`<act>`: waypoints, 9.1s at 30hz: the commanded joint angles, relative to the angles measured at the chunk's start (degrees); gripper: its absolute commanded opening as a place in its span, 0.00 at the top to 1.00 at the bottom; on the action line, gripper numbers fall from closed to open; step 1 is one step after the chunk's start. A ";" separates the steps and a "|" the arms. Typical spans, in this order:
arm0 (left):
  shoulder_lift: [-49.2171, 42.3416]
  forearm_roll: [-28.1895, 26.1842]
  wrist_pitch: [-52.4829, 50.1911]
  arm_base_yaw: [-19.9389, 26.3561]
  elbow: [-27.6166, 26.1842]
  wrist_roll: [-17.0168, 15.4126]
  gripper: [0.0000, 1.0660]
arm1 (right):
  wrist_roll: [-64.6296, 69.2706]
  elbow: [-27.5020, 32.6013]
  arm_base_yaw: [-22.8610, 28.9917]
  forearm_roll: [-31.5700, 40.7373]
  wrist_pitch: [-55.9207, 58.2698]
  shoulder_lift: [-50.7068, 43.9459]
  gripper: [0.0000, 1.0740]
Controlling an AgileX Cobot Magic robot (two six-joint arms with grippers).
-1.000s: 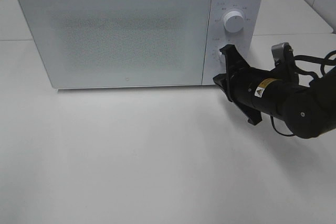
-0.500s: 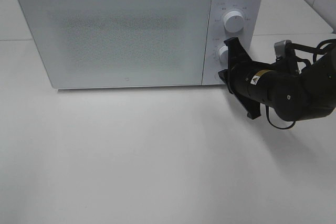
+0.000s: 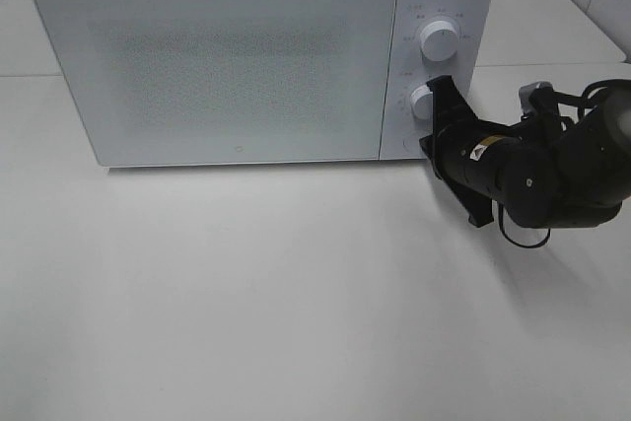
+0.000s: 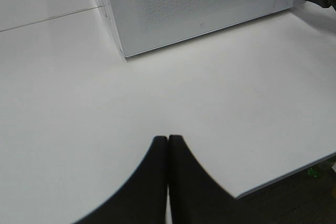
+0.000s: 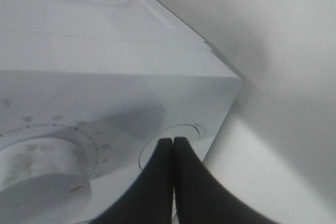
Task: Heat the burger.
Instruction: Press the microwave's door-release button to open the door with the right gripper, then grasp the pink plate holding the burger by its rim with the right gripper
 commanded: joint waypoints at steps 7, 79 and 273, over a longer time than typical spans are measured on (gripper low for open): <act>-1.15 -0.11 -0.69 0.11 0.11 -0.46 1.00 | 1.26 -0.63 -0.06 -1.89 -4.24 1.83 1.00; -1.15 -0.11 -0.69 0.11 0.11 -0.46 1.00 | -5.16 -4.93 -0.06 -1.20 10.37 -3.04 0.99; -1.15 -0.11 -0.69 0.11 0.11 -0.40 1.00 | -96.94 -50.99 15.64 -47.10 61.71 15.01 0.51</act>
